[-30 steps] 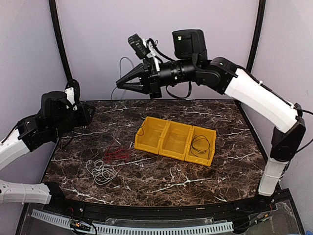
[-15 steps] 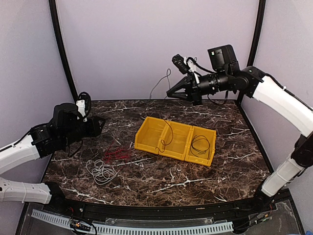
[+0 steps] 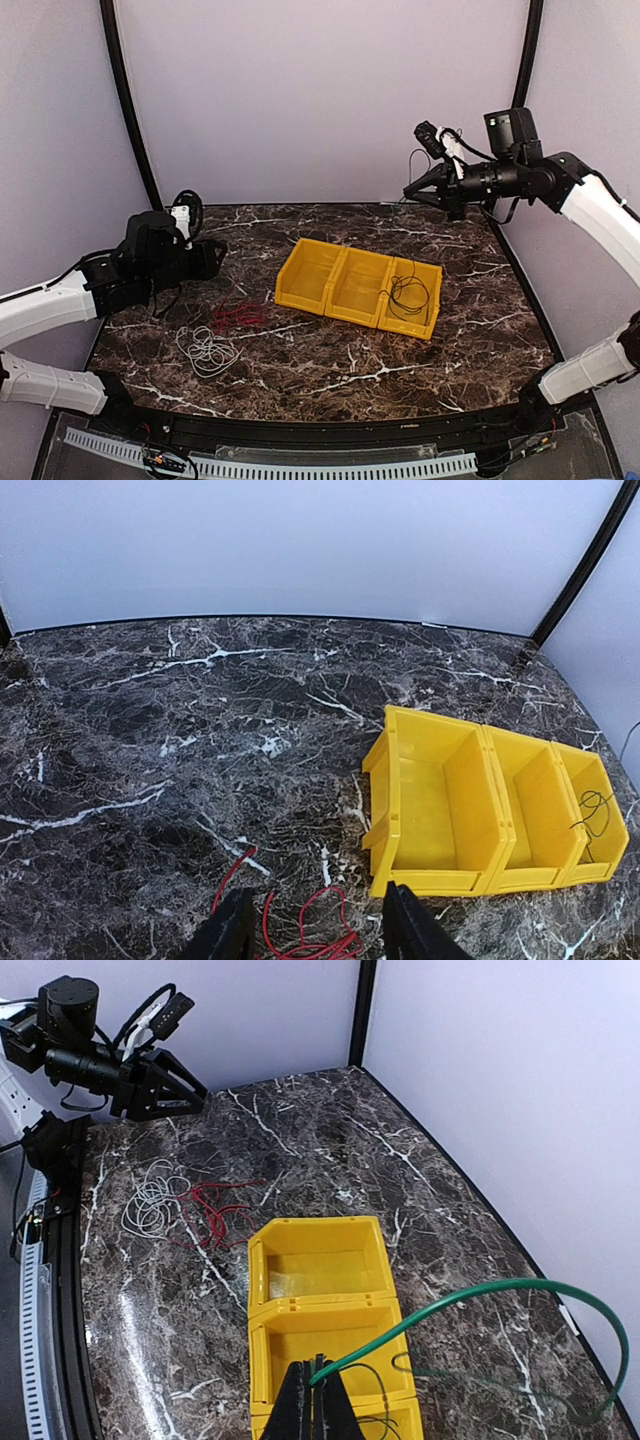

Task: Untangle the cables

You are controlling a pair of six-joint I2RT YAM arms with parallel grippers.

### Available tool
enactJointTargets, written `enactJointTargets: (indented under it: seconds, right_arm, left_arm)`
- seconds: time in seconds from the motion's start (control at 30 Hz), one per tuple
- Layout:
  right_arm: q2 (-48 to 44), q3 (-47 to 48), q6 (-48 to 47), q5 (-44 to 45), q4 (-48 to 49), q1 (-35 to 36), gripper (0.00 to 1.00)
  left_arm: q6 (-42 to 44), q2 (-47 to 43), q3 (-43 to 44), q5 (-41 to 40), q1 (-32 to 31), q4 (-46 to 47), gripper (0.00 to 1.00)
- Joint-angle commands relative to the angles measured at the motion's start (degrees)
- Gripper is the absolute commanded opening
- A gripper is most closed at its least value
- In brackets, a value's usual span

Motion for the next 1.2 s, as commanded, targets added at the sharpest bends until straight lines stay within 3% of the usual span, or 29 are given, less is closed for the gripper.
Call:
enactJointTargets:
  seconds: [0.0,0.27,0.8,1.17]
  right_arm:
    - [-2.32,-0.27,-1.4,0.48,-0.51,-2.65,0.0]
    - [-3.53,-4.17,-1.21,-0.07,0.08,-5.06,0.0]
    - [-4.42,-22.71,-1.37,2.28,5.4,-5.72,0.0]
    - [-3.0,-28.15,-1.07,4.3,6.31,-5.91,0.0]
  left_arm:
    - [1.23,2.7,1.0,1.12,-0.18,2.88,0.45]
    - [1.67,4.18,2.07,1.81,-0.18,3.28,0.45]
    - [0.33,2.1,-0.86,1.4,-0.18,3.24,0.45]
    - [-0.99,1.63,-2.53,1.73,-0.18,3.66,0.46]
